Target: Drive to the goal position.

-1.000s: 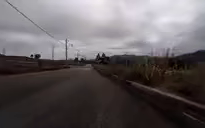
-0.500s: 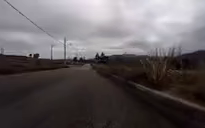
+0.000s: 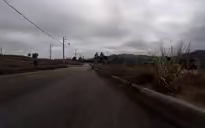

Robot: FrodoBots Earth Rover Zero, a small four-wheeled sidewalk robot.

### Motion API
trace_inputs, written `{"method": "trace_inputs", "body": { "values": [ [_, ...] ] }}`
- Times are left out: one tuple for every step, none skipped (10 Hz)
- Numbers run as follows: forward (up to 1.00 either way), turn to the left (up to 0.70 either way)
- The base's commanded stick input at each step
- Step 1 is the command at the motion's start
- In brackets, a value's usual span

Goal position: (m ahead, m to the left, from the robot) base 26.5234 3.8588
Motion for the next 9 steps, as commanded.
{"method": "trace_inputs", "body": {
  "values": [
    [0.70, 0.13],
    [0.70, 0.14],
    [0.70, 0.14],
    [0.70, 0.14],
    [0.70, 0.00],
    [0.70, 0.00],
    [0.70, 0.00],
    [0.70, 0.00],
    [0.70, 0.00]
  ]
}}
